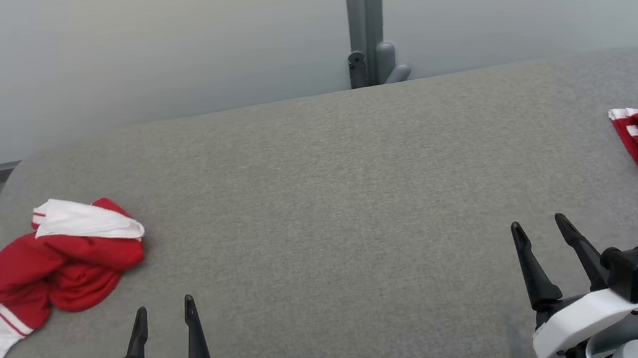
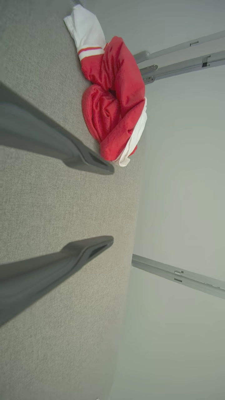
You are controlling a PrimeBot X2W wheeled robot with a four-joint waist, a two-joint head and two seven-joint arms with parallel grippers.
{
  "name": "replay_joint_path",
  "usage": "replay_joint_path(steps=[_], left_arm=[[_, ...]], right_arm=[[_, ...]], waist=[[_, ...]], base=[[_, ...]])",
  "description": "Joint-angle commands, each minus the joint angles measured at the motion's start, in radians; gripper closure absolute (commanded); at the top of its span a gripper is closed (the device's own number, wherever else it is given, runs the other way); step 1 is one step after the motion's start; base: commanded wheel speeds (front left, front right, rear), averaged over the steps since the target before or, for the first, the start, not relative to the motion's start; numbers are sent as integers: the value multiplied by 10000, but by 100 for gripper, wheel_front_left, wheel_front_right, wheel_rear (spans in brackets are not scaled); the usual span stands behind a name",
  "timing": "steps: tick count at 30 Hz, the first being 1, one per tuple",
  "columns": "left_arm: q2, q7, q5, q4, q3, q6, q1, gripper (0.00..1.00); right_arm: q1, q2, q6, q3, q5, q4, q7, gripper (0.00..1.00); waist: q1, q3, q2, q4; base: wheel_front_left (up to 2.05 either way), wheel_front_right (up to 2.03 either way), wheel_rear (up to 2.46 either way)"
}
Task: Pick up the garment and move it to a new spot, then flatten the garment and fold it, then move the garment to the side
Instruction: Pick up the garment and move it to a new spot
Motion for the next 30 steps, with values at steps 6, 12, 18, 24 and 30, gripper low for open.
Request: replay_joint_path(steps=[6,12,18,24,30], left_arm=[[203,-1,111,-78,173,16,-79,0],[354,-1,108,-237,273,74,74,0],[403,-1,-63,-709,638,299,377,0],[308,-1,-66,-1108,858,389,581,0],[254,-1,-3,-1243,930,432,699,0]], right_arm=[[77,-11,-15,299,282,-23,-105,0],[-3,-11,-15,413,458,21,-144,0],[-417,-19,-15,863,520,82,-176,0],[-853,-22,-15,1136,533,341,-192,0],[-1032,-20,-15,1207,547,523,-197,0]], waist=[[0,-143,117,2221],[0,-158,117,3472],[0,146,117,4100],[0,369,117,4240],[0,402,117,4257]], base=[[0,0,0],[0,0,0],[0,0,0],[0,0,0],[0,0,0]])
